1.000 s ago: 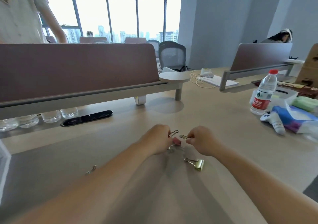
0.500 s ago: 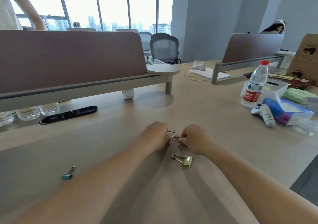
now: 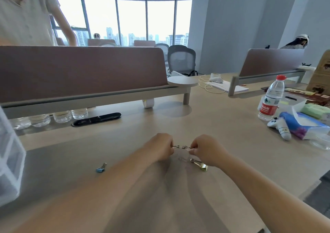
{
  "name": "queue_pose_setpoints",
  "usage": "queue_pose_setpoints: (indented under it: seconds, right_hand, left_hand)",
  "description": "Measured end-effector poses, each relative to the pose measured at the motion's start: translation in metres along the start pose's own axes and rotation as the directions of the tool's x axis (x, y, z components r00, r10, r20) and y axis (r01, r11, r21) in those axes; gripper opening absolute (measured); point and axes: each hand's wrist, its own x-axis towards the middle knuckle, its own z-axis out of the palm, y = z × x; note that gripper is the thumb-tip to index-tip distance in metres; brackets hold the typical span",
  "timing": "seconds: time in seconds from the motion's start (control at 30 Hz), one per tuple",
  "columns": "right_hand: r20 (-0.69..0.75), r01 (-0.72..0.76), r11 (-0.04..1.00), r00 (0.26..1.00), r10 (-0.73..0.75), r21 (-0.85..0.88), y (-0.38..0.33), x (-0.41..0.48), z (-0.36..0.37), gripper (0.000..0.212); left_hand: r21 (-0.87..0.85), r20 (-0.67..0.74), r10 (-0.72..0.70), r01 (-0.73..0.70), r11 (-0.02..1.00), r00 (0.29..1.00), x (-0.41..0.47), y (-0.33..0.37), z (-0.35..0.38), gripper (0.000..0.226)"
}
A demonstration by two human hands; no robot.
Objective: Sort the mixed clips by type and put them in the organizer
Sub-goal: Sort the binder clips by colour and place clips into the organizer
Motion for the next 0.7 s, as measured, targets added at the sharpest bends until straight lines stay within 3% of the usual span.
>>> queue_pose_setpoints:
  seconds: [0.37, 0.7]
  right_hand:
    - [-0.012, 0.148, 0.978, 0.989, -0.148, 0.150, -0.127, -0.027, -0.028, 0.017]
    - [-0.050, 0.413, 0.896, 0.910, -0.411, 0.161, -0.277, -0.026, -0.062, 0.023]
  left_hand:
    - [-0.142, -0.182, -0.108, 0.082, 0.986, 0.977, -0.106, -0.056, -0.098, 0.015]
    - [-0.309, -0.409, -0.261, 0.137, 0.941, 0.875, -0.210, -0.130, -0.212, 0.012]
